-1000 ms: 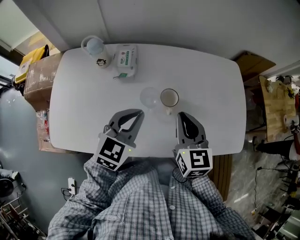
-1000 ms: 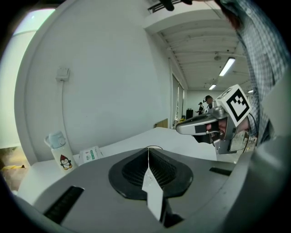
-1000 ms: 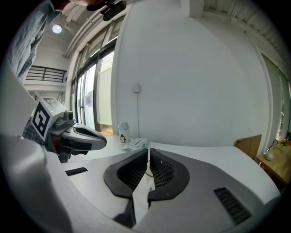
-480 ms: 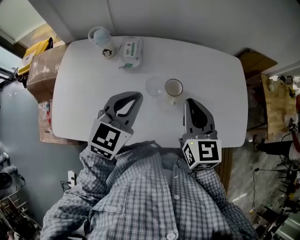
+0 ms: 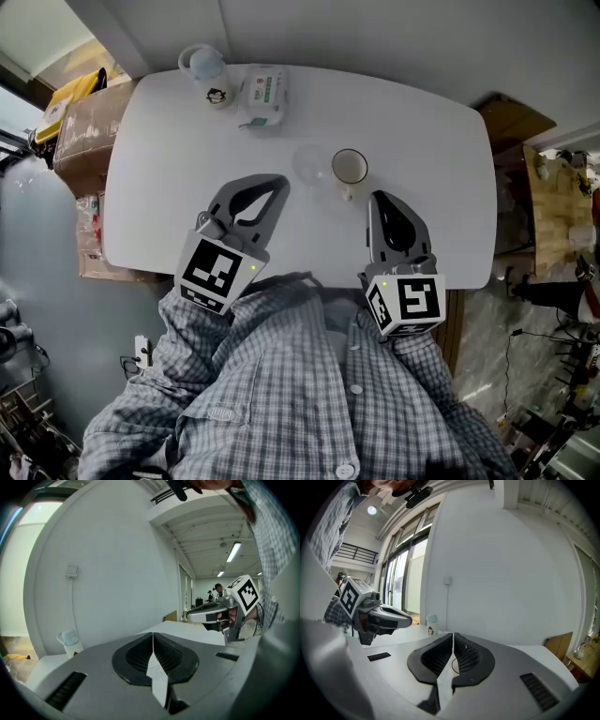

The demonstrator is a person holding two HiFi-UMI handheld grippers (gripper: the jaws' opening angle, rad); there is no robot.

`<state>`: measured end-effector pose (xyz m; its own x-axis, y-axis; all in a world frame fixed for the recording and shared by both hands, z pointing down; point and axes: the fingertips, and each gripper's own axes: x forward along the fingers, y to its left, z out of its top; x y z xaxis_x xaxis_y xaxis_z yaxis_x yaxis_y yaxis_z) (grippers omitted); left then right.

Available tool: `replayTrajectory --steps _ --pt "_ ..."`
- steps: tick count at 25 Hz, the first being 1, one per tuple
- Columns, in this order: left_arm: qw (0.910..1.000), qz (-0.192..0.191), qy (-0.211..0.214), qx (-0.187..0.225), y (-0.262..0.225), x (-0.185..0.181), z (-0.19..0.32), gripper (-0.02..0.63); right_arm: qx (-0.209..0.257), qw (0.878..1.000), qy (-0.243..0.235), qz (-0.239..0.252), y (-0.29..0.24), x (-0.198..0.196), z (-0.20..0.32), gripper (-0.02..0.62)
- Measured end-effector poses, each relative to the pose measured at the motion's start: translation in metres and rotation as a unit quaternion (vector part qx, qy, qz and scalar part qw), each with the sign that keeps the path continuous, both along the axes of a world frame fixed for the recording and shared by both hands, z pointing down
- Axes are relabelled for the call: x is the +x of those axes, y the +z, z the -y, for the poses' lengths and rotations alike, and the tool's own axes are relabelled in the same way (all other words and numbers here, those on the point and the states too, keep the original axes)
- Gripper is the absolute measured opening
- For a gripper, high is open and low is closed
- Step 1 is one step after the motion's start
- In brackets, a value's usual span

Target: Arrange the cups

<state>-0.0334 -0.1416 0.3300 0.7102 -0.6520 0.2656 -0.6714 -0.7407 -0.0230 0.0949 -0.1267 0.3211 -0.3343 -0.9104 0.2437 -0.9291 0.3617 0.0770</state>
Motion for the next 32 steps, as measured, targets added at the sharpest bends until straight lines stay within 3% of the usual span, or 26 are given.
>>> replayTrajectory --steps 32 --pt "0.9997 -0.004 0.022 -0.005 0.006 0.015 -0.006 0.014 -0.008 1.000 -0.006 -0.009 0.006 0.000 -0.005 0.023"
